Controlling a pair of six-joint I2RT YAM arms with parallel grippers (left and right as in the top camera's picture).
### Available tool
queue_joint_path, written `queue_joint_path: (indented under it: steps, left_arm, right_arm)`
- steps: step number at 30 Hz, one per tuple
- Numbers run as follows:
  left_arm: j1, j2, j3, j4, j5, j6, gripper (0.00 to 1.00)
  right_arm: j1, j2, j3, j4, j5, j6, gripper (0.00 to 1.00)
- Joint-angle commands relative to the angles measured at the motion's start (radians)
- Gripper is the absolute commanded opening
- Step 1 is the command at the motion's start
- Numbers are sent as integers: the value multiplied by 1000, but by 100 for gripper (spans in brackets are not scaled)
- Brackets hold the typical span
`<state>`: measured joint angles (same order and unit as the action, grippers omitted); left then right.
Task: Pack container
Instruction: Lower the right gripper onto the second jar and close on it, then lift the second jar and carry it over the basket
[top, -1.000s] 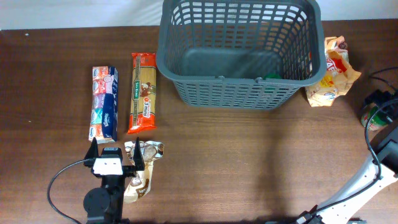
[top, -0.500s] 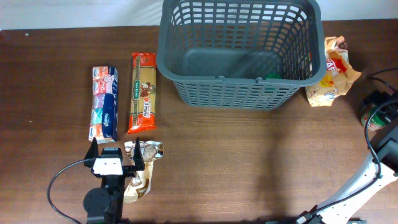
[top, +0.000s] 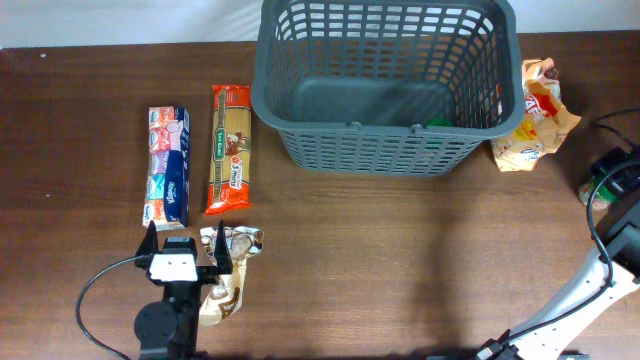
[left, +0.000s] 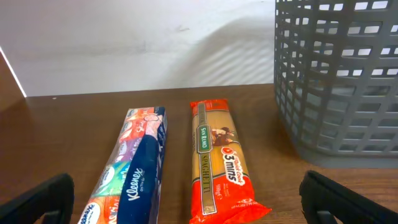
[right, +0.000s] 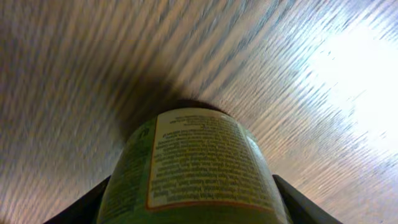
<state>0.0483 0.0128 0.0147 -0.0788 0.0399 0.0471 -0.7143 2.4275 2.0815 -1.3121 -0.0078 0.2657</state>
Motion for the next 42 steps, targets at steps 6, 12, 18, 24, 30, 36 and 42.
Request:
queue_joint_path:
  steps: [6,12,18,24,30,36,42]
  left_arm:
    - [6,-8,-6,-1,-7,-10,99]
    - [6,-8,-6,-1,-7,-10,99]
    - [6,-8,-6,-1,-7,-10,99]
    - [6,-8,-6,-1,-7,-10,99]
    - [6,-8,-6,-1,-7,-10,99]
    - [6,-8,-6,-1,-7,-10,99]
    - [6,-8,-6,-1,-7,-10,99]
  right_arm:
    - [1,-56,340,-152,-92,-3,4]
    - [25,-117,785,-317,-147,-30,4]
    - [135,-218,1051,-354,-184,-26,4]
    - [343,-303,1051,-283,-183,-25,4]
    - [551,-293,1028,-159,-129,-26,4]
    - [682,-293,905,-32,-70,-26,4]
    - [745,-293,717,74,-66,-23,4]
